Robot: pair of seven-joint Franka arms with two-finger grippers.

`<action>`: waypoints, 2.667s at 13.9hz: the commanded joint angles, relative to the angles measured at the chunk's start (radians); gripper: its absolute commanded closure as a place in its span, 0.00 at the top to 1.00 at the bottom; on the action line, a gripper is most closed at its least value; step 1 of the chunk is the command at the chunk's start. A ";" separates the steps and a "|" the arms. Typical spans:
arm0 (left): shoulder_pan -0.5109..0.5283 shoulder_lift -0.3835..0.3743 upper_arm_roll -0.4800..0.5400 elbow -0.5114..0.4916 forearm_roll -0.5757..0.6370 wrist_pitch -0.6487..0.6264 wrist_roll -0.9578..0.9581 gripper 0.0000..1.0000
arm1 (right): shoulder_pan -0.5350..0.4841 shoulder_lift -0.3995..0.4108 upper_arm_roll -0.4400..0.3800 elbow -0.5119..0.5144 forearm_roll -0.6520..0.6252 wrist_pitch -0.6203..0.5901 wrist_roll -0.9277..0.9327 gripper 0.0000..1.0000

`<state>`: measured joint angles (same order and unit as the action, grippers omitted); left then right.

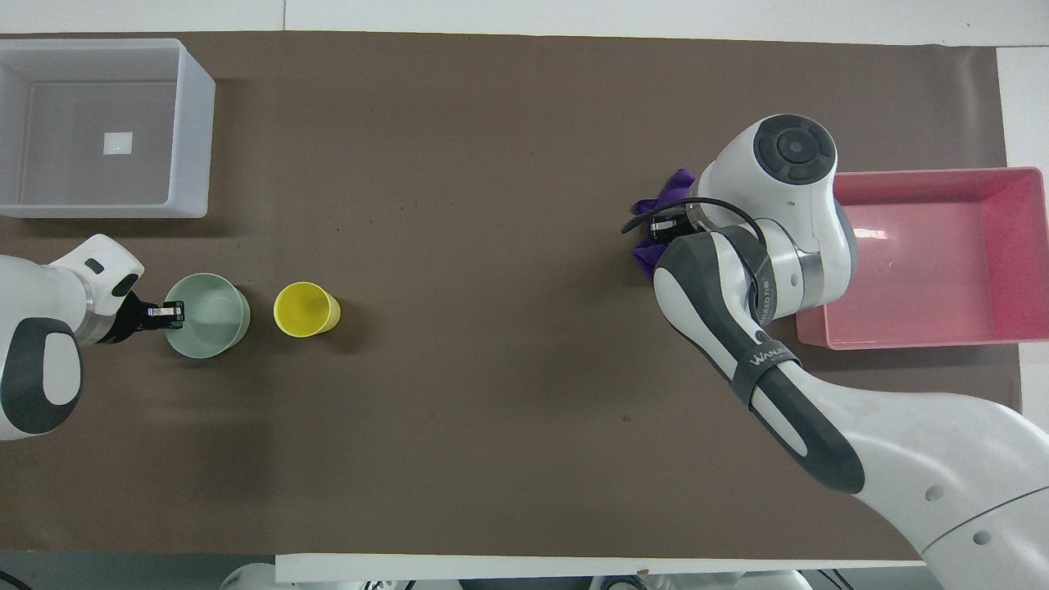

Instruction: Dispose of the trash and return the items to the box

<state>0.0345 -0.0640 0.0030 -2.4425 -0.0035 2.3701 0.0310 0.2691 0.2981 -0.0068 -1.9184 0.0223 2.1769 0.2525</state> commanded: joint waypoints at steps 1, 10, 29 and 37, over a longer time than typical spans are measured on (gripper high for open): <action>0.002 -0.031 0.000 0.052 0.013 -0.082 0.001 0.00 | -0.021 -0.083 -0.001 0.051 0.010 -0.142 0.011 0.00; 0.074 0.197 0.002 0.645 -0.030 -0.294 -0.006 0.00 | -0.207 -0.373 -0.010 0.068 -0.007 -0.416 -0.115 0.00; 0.084 0.456 0.014 0.875 0.016 -0.269 -0.029 0.99 | -0.550 -0.281 -0.007 -0.183 -0.009 -0.135 -0.552 0.75; -0.315 0.058 0.011 0.357 0.016 -0.433 -0.357 1.00 | -0.443 -0.293 0.004 -0.012 0.008 -0.342 -0.445 1.00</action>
<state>-0.1674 0.0991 -0.0013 -1.8870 -0.0105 1.8380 -0.2005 -0.2042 0.0082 -0.0094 -1.9899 0.0202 1.9010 -0.2471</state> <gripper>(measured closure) 0.000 0.000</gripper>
